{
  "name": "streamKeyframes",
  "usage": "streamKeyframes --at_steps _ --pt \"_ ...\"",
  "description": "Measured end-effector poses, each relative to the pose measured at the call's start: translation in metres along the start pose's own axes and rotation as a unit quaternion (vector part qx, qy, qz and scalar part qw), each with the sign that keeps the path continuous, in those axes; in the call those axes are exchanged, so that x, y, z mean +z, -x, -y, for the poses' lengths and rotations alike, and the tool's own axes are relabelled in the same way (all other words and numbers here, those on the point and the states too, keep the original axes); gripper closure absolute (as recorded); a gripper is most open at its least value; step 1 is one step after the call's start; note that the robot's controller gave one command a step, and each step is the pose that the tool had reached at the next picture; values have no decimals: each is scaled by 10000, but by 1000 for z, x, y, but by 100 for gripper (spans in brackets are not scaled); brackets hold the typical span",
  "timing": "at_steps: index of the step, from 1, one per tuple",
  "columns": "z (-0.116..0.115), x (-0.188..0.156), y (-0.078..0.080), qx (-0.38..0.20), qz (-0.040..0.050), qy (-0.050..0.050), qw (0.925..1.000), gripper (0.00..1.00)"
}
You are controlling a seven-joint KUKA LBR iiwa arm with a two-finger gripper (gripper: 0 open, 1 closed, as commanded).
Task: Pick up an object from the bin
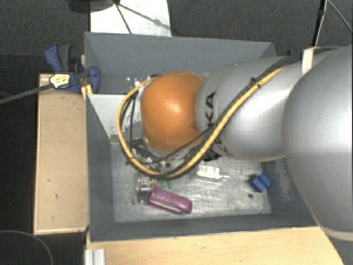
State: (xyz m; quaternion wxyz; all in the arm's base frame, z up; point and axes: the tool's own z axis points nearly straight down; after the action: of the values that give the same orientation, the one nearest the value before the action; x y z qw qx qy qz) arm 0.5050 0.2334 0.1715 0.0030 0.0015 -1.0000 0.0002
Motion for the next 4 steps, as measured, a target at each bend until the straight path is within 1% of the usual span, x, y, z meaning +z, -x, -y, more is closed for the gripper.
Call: streamKeyframes --at_steps 1,2,3,4 --pt "61 70 9 176 4 -18 9998 0" --pt "110 80 17 -1594 31 5 9872 0" --pt "107 100 8 -1596 75 12 9872 0" --pt "107 96 12 -1551 128 16 9878 100"
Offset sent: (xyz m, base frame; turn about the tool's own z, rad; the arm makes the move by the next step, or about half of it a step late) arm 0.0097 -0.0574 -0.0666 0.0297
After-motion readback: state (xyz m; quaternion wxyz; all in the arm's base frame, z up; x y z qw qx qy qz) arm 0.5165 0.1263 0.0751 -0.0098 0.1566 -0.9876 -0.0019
